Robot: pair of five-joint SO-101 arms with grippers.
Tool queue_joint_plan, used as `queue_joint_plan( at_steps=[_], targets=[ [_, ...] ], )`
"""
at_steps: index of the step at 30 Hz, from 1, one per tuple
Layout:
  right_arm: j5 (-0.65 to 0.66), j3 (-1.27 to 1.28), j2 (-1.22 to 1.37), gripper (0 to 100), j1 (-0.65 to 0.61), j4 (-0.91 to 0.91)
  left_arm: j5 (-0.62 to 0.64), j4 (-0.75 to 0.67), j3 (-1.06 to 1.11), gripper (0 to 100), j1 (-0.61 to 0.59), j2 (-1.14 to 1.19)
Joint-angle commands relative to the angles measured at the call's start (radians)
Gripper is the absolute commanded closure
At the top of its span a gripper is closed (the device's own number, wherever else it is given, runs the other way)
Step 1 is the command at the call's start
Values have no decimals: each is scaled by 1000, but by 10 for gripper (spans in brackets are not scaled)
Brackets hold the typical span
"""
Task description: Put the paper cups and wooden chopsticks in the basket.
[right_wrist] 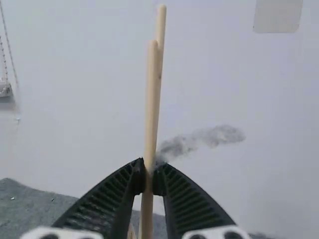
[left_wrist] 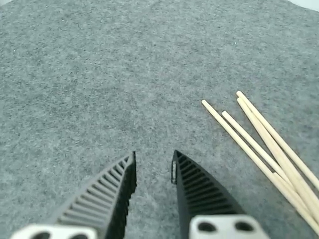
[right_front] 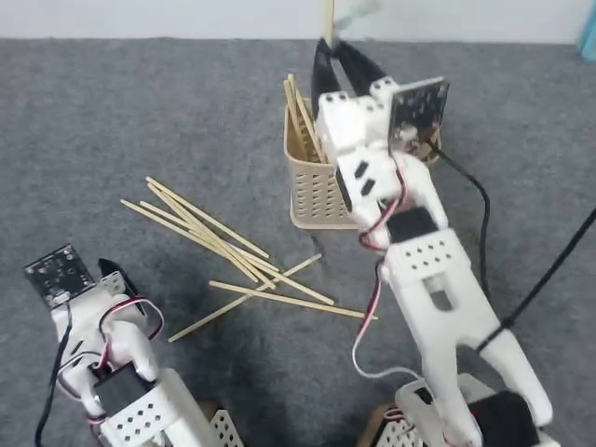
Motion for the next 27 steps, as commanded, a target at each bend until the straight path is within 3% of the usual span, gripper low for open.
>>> queue_joint_plan(
  at_steps=[1,5,11,15,27],
  targets=[
    [-15,55,-99,991,7,-25,-14,-2,-2,885,9,-15],
    [-15,107,-110,983,5,-25,-14,-2,-2,885,9,-15],
    [-75,106,-120,851,5,-24,-14,-2,-2,885,9,-15],
    [-80,35,-122,875,4,15,-14,-2,-2,885,9,-15],
    [-84,-230,-374,893,-42,682,-14,-2,-4,885,9,-15]
  ],
)
